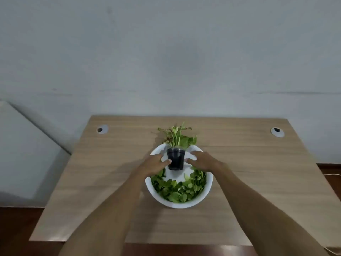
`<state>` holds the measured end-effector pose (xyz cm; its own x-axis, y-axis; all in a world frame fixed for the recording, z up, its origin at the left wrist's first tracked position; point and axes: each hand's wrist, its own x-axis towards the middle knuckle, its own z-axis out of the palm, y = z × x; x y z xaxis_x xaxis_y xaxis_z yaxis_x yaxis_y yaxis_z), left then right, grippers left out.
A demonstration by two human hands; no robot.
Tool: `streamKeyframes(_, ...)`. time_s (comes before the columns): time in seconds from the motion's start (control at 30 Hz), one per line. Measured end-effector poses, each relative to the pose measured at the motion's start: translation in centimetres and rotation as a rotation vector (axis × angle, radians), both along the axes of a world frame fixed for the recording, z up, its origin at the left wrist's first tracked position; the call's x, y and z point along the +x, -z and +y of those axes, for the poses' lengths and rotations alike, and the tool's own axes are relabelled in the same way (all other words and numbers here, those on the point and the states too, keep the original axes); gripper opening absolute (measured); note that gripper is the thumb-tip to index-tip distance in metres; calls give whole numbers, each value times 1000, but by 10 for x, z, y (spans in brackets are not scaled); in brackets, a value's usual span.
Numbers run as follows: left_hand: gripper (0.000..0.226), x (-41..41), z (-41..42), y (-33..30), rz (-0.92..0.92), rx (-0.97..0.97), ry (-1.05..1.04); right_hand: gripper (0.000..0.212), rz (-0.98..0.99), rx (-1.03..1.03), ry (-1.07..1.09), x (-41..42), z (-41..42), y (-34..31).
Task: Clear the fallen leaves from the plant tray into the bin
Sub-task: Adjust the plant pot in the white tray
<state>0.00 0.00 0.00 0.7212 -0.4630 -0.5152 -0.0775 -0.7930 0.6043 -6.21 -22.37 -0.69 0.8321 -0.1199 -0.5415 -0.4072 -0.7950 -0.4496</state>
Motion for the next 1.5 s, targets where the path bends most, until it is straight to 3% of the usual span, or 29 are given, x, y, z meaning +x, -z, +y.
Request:
streamKeyframes(0.17,75,12,-7,23,71,18,-27,74,64,96,118,11,1,22)
streamKeyframes(0.3,46,20,-13,38,67,-68,-94,73,69,121,162,24,6,37)
streamKeyframes(0.47,39,26,-22,49,34,-221,-214,64,24,124,145,32,12,52)
streamKeyframes(0.63,47,30,-24,67,146,-309,-328,58,-19,155,189,32,13,59)
streamKeyframes(0.73,40,27,-23,71,194,-383,-386,53,-60,195,215,30,15,57)
streamKeyframes(1.0,31,28,-27,58,127,-502,-450,57,-186,418,339,29,24,39)
streamKeyframes(1.23,36,29,-33,48,41,-559,-471,64,-369,431,372,31,18,26)
streamKeyframes(1.5,34,0,-33,67,-74,-626,-500,50,-467,575,472,6,26,55)
